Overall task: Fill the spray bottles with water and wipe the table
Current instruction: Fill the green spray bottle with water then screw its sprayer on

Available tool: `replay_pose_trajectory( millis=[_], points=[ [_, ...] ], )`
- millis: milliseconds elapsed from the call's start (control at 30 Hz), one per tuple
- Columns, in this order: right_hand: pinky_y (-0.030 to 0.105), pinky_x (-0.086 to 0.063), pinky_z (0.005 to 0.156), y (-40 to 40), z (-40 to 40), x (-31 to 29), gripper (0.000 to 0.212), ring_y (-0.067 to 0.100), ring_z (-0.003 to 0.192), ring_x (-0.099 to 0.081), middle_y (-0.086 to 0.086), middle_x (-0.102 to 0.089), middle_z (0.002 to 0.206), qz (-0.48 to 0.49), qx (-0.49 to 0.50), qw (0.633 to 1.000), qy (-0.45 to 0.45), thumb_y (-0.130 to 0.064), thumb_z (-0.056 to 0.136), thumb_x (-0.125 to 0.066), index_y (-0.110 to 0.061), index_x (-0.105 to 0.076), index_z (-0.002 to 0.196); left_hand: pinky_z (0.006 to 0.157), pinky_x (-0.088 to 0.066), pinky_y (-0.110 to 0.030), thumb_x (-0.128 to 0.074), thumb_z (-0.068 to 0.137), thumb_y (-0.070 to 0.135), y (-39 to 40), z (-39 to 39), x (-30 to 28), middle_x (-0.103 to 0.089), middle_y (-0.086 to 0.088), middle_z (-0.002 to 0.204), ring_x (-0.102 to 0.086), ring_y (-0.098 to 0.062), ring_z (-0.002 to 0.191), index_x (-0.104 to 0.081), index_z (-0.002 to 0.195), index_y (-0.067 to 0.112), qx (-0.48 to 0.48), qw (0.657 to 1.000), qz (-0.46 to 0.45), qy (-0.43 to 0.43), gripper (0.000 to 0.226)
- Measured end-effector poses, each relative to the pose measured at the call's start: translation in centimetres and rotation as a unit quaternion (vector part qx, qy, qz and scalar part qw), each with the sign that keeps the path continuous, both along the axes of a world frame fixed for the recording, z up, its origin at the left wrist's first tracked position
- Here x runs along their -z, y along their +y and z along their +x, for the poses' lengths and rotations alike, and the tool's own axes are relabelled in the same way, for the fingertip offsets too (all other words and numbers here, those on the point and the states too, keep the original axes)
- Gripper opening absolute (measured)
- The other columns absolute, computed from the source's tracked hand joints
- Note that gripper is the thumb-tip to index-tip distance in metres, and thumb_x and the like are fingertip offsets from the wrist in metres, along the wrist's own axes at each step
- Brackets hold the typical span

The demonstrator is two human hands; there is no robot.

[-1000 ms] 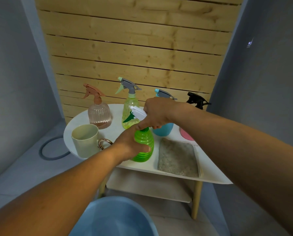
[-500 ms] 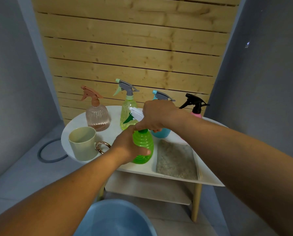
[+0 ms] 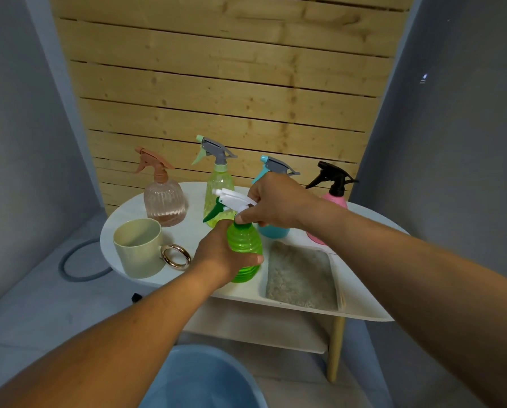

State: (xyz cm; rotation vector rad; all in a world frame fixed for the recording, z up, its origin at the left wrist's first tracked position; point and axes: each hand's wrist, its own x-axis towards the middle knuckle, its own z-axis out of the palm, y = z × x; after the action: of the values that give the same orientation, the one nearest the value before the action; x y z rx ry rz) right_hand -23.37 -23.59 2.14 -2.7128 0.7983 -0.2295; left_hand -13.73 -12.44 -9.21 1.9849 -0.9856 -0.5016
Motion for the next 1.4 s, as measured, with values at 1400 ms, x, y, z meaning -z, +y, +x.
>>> replay_pose_trajectory(
  millis=[1400],
  points=[
    [0.008,-0.042,0.056,-13.8,-17.9,-13.9,0.022,-0.004,0.060,-0.055,0.000,-0.072,0.081,-0.018,0.093,0.980,-0.177,-0.033,0.081,-0.085,-0.017,-0.079,0.095,0.100,-0.053,-0.049,-0.093,0.071,0.016,-15.2,-15.0,-10.3,-0.069,-0.003,0.120,-0.067,-0.026,0.112,-0.054,0.130,0.017,0.163,0.958,-0.225,0.071,0.070]
  ],
)
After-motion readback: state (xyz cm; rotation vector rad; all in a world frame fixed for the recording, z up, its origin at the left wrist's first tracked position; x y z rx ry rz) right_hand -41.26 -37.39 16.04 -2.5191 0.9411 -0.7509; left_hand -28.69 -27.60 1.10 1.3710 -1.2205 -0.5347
